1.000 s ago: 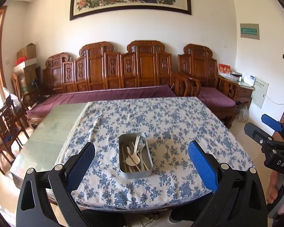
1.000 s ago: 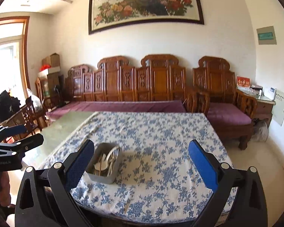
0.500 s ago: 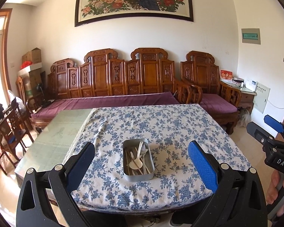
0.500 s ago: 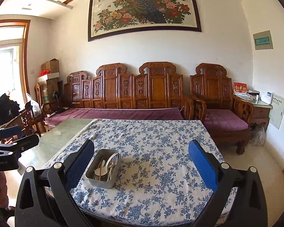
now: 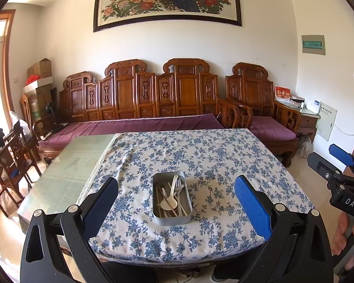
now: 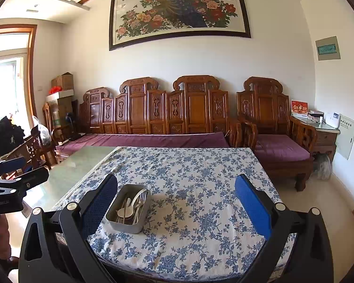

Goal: Organize utensils

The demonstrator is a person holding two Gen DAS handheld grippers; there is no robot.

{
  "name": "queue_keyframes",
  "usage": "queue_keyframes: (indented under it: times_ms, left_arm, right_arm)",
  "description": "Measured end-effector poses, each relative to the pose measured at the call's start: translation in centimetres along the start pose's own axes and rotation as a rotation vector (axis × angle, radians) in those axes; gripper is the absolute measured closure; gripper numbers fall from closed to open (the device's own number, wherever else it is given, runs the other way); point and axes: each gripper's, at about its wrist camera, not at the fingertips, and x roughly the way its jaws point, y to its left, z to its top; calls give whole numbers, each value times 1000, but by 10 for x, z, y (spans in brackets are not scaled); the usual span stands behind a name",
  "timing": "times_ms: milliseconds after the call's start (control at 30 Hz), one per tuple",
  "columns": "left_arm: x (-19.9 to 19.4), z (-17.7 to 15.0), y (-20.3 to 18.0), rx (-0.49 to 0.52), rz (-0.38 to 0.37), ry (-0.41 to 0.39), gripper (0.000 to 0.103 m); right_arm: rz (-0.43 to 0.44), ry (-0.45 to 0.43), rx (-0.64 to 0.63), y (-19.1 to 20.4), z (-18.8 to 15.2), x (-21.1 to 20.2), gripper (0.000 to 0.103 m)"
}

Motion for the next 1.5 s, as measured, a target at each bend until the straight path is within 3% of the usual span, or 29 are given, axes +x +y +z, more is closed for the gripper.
queue_keyframes:
  times_ms: [1500]
  left_arm:
    - [0,2,-2,-13,-11,-10,8]
  right_arm:
    - [4,5,-1,2,1,3,3]
